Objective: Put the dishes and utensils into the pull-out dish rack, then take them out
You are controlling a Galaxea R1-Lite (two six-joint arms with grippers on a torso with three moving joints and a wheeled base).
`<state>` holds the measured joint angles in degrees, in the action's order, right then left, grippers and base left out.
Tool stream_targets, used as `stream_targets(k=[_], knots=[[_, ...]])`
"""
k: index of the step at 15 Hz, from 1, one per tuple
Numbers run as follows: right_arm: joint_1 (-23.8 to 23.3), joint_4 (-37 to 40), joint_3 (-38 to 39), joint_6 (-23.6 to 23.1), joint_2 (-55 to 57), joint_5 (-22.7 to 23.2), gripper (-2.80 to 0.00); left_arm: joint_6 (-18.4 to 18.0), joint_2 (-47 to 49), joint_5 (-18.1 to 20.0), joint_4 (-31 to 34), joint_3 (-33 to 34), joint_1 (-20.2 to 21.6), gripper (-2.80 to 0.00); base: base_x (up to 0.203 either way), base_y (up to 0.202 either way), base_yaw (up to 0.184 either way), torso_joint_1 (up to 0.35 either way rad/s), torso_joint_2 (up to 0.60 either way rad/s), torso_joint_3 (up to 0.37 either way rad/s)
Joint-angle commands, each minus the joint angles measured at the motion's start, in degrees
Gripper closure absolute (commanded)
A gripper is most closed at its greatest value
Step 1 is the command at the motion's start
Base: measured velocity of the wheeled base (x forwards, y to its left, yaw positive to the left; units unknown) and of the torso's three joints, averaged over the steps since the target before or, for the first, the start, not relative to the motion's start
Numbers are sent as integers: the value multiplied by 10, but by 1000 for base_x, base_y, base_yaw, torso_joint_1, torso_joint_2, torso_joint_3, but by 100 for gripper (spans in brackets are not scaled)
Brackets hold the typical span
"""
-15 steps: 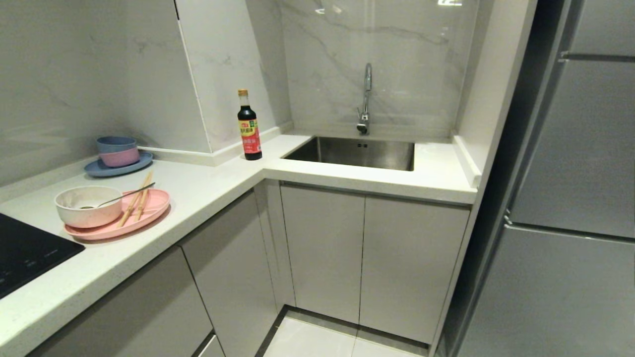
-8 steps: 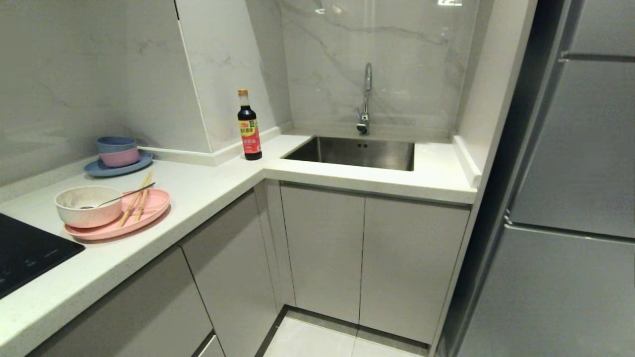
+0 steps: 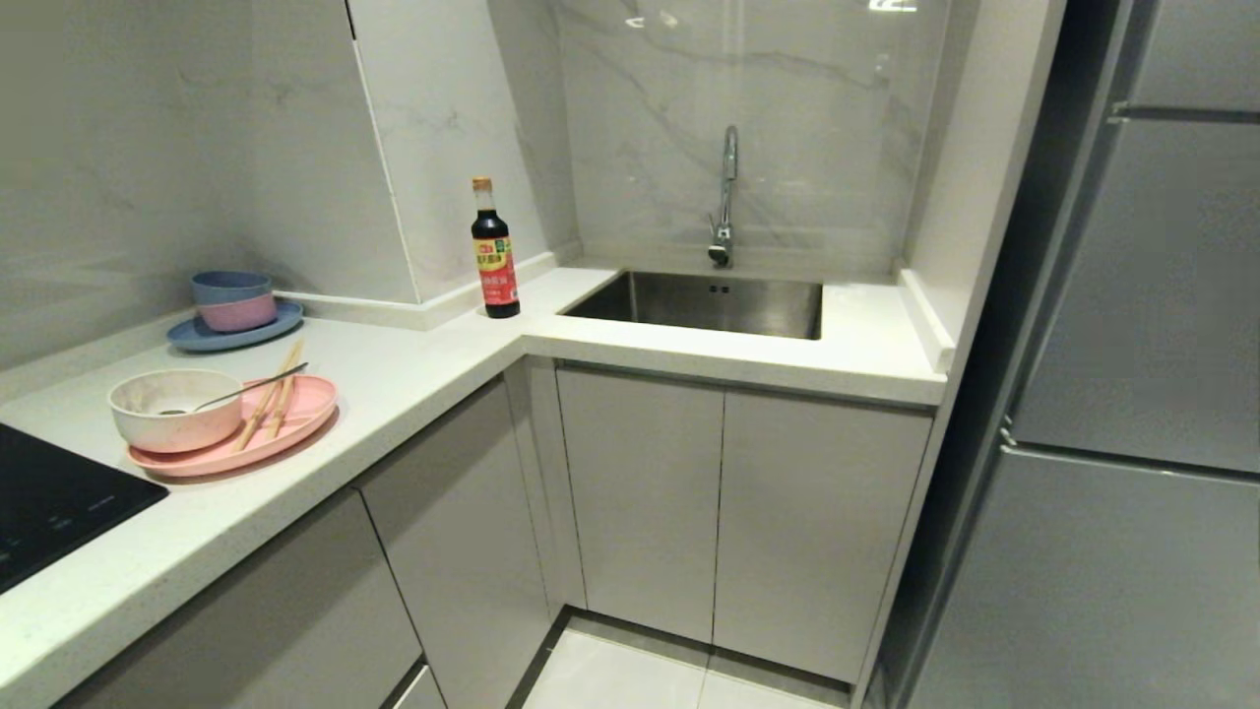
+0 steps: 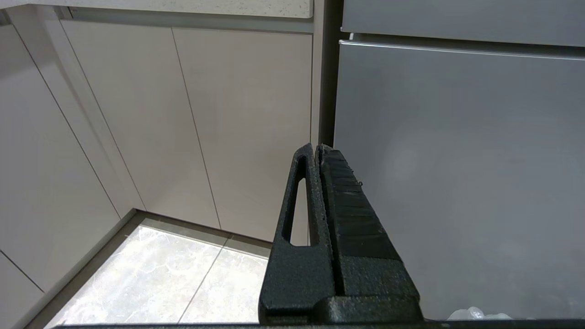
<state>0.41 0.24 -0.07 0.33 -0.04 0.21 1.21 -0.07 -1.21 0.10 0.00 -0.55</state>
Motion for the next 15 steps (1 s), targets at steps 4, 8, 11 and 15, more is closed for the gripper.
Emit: stream_targets(k=[4,8,11,15], knots=[[0,0,0,0,0,0,0,0,1,0,0,1,0,0,0,0,0,0,0,0],[0,0,0,0,0,0,0,0,1,0,0,1,0,0,0,0,0,0,0,0],[0,0,0,0,0,1,0,0,1,0,0,1,0,0,0,0,0,0,0,0],[0,0,0,1,0,0,0,0,1,0,0,1,0,0,0,0,0,0,0,0]])
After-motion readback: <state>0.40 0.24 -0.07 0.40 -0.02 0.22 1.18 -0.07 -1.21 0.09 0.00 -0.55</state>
